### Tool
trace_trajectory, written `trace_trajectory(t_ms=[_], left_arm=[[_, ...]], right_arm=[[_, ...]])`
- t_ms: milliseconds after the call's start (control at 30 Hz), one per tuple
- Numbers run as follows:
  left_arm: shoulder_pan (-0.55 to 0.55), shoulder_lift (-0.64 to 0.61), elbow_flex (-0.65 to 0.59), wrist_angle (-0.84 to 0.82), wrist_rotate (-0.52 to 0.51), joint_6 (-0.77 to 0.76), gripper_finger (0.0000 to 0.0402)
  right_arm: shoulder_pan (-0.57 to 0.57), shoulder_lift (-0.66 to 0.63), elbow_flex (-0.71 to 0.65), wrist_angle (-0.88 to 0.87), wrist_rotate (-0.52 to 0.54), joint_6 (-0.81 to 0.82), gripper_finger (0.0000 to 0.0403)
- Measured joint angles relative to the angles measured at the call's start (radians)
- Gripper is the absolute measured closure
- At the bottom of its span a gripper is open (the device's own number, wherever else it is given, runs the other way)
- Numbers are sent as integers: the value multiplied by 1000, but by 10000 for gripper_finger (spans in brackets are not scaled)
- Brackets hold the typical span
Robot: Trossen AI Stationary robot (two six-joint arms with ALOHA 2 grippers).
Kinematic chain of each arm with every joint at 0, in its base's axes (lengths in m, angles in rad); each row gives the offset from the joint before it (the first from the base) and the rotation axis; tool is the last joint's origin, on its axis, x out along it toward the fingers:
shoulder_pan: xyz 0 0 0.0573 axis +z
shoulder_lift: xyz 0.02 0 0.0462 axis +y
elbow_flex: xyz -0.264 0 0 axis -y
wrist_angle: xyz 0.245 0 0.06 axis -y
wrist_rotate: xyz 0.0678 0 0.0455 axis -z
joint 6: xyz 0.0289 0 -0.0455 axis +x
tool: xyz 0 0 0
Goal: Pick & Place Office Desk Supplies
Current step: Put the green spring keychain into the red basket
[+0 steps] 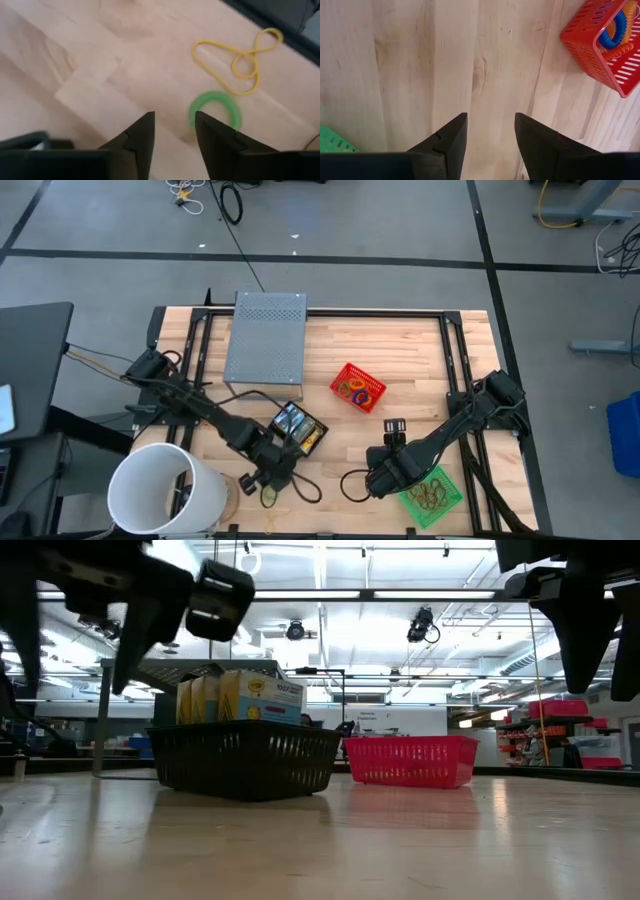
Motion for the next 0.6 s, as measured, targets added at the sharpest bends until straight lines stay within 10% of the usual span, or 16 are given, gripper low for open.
trace_trajectory(t_ms=[600], left_arm=[[-47, 166, 1, 49, 60, -74, 225]], right_arm=[[5, 0, 0, 0, -2, 5, 231]])
